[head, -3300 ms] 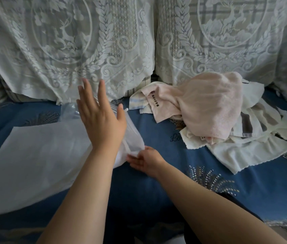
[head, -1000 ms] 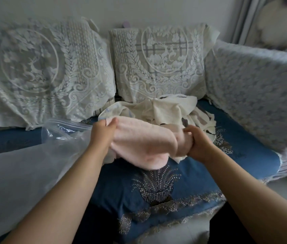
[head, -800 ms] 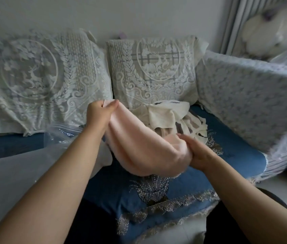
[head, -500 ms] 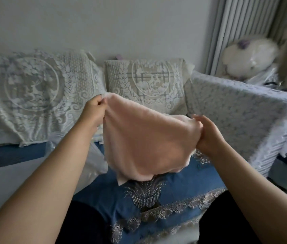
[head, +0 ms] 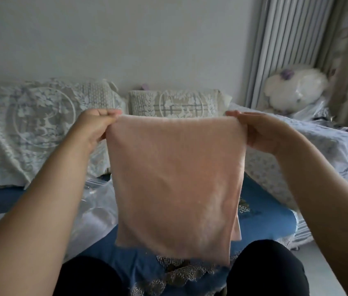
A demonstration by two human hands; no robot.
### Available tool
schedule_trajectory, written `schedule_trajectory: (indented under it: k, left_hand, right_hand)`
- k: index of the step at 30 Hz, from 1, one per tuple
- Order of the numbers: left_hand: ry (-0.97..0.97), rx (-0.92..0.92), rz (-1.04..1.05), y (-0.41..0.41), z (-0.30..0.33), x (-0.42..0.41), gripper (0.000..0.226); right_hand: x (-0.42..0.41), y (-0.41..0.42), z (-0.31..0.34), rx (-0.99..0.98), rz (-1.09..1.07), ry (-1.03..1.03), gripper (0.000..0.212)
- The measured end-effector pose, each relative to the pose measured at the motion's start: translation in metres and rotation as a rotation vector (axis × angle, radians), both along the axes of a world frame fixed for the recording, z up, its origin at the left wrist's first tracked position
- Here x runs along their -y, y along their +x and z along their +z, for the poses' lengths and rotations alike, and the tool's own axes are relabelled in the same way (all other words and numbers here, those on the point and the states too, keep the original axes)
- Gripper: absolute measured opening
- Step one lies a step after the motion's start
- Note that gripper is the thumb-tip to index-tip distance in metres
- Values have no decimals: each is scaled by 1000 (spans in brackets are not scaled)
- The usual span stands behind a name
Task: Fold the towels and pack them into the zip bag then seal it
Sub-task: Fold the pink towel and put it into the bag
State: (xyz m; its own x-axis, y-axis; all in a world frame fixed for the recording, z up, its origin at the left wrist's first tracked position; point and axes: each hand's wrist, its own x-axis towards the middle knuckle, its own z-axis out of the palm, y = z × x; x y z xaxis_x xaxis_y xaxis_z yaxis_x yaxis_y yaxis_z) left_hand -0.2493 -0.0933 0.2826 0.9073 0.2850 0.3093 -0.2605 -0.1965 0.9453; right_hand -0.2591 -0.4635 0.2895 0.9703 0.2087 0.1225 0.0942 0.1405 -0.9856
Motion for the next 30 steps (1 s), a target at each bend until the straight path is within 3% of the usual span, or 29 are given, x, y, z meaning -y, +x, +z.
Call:
schedule_trajectory:
  k: [4,6,9,12,15,17,19,23,26,30]
  left_hand:
    - [100,-71,51,17,-17,-7,26]
    - [154,-112,65,25,-36,-7,30]
    - [264,-94,89,38,-54,-7,40]
    - [351,82,228,47,-43,-4,37]
    - [372,308,298,41,-34,0,22]
    - [458,329,304,34,-46,-4,18]
    - [568,188,241,25,-70,-12,14]
    - [953,-376,-130,-9,-131,-26,8]
    - [1234,-671,-465,-33,-177,-23,25]
    - [1312,-922,-774,-51,-191,-17,29]
  right_hand:
    - [0,32,-10,-96,89,-359,34]
    - [-11,46,-26,-115,44,-541,29]
    - [-28,66,-36,70,-236,-642,16]
    - [-38,80,-26,268,-492,-618,27]
    - [-42,77,-21,445,-566,-695,31]
    - [-38,67,-30,520,-546,-812,30]
    - [-28,57,-52,517,-428,-987,28]
    - [-7,40,-121,292,4,-1283,20]
    - [-5,17,-180,128,329,-1431,17]
    - [-1,-1,-205,-124,744,-1606,14]
